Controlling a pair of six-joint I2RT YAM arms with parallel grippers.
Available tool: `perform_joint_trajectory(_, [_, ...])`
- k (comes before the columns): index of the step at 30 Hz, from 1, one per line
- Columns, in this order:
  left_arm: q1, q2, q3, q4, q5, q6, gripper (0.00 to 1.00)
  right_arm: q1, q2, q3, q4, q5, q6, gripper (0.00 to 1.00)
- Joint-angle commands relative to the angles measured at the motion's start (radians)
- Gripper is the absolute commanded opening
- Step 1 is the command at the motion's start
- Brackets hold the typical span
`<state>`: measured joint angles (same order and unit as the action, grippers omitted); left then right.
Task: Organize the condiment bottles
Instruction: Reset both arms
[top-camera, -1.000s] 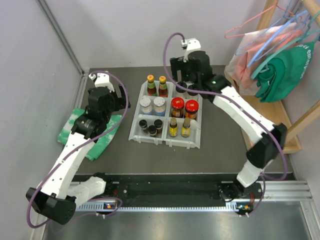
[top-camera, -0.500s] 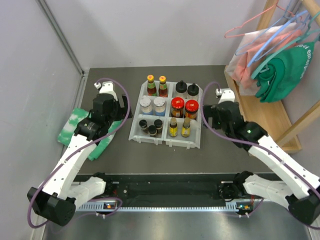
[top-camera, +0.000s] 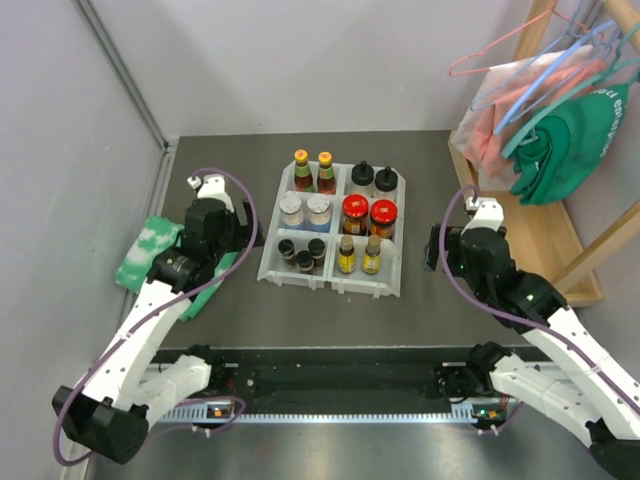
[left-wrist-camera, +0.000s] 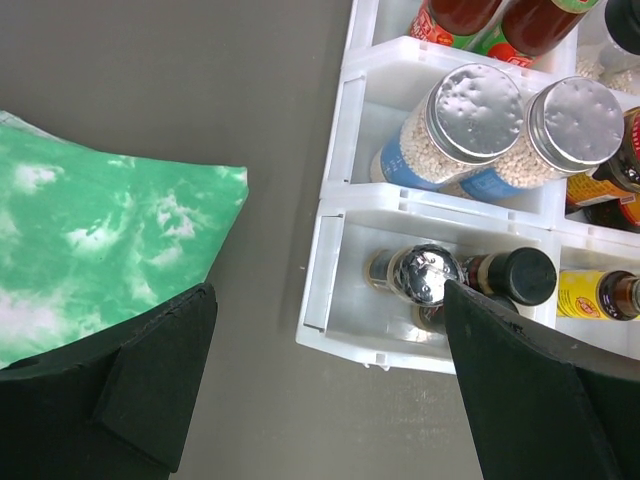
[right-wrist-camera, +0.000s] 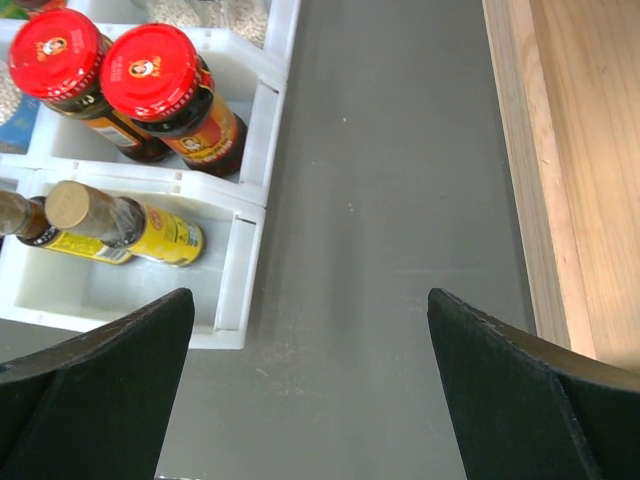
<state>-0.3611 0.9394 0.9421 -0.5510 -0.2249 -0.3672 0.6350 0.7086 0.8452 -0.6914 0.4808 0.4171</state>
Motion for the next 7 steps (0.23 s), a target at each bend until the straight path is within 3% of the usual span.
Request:
perform_joint_trajectory(1, [0.004, -0.028, -0.012, 0.048, 0.007, 0.008, 0.99, 0.008, -0.001, 0.005, -0.007, 0.036, 0.031, 0.99])
perform_joint_trajectory(7, [0.002, -0.022, -0.012, 0.054, 0.022, 0.022, 0.99, 0.006, -0.003, 0.008, -0.008, 0.058, 0.052, 0.99])
